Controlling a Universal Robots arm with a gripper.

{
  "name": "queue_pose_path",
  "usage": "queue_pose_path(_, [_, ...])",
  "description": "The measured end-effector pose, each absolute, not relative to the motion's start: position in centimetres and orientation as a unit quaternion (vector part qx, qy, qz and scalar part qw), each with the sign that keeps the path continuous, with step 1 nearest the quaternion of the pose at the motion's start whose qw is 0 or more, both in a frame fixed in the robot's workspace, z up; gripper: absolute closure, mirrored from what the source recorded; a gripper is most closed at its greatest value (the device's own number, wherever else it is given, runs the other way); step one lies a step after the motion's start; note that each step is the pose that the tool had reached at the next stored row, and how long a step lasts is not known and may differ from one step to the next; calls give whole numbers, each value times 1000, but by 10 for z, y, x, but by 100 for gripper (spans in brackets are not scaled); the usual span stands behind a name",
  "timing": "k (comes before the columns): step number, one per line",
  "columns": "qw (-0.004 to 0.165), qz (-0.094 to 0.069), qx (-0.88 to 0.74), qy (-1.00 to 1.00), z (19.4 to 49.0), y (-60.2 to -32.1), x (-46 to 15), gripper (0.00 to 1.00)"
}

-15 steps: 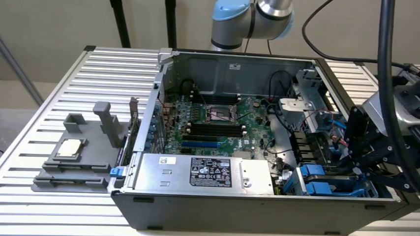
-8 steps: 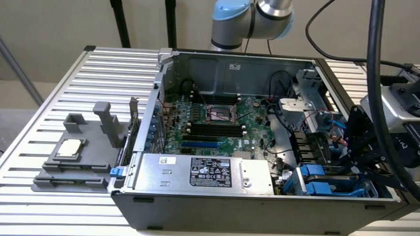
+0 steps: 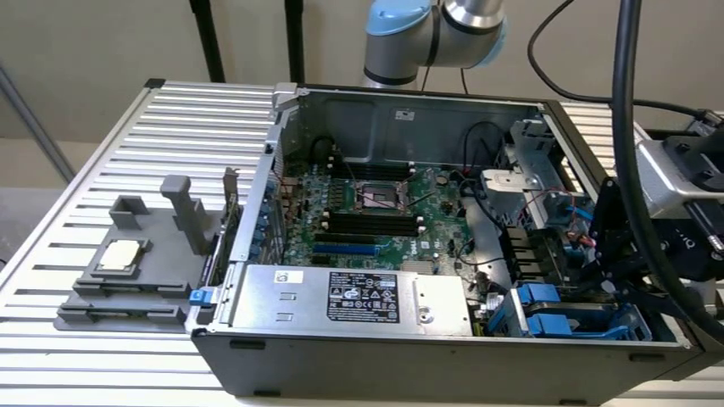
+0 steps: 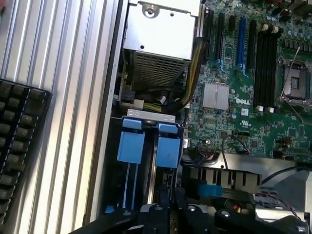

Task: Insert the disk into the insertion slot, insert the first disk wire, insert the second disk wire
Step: 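Insert the second disk wire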

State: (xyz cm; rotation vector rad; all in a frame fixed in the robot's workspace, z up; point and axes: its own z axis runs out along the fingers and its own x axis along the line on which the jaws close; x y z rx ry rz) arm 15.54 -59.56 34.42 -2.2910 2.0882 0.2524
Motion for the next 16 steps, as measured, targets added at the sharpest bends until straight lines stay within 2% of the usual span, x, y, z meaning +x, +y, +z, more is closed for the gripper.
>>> queue_pose_path(16, [16, 74, -684, 726, 342, -593, 156, 84])
